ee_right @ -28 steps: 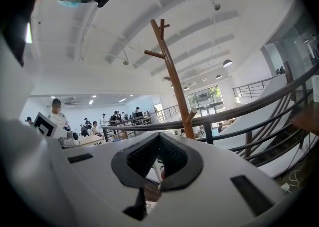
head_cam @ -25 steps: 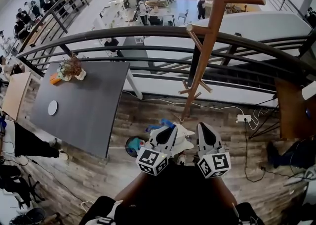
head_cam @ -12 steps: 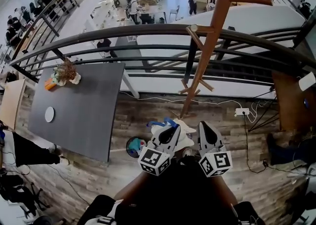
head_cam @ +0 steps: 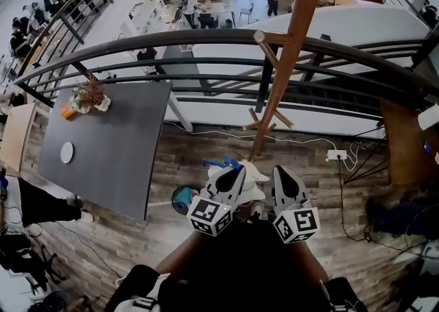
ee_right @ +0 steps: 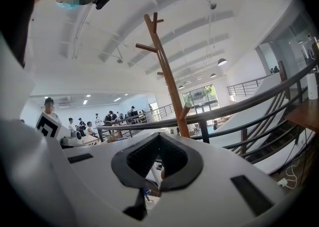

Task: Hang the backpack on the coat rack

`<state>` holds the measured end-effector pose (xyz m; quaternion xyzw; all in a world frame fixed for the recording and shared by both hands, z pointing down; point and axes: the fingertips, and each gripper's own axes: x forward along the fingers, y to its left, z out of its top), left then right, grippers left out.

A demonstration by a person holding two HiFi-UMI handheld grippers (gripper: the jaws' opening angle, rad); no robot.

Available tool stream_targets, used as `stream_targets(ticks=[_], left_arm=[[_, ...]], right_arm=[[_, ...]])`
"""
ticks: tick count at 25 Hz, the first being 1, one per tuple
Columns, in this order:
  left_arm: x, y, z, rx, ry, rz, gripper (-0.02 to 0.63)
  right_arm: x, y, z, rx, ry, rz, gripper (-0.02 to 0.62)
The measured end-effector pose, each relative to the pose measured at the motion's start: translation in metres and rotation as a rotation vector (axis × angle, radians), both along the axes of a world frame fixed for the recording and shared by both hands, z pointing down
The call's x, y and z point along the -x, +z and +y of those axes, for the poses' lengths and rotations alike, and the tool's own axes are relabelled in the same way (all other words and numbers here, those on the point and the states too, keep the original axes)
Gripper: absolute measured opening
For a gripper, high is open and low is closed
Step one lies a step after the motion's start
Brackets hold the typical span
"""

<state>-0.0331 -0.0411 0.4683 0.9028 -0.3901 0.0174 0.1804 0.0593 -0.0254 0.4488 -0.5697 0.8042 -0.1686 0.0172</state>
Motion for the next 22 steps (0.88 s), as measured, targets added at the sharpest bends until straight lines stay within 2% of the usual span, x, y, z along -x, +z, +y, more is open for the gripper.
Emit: stream_targets(ticks=[8, 22], left_arm=[[-0.006, 0.001, -0.009, 0.011, -0.014, 0.002, 0.011], [-0.020, 0.009, -0.026, 0.022, 0.008, -0.010, 0.011]], right_arm=[[-0.004, 0.006, -0.005, 0.030, -0.026, 0.005, 0.012], [-0.007, 0.015, -0.023, 0.026, -0.074, 0.012, 0.012]])
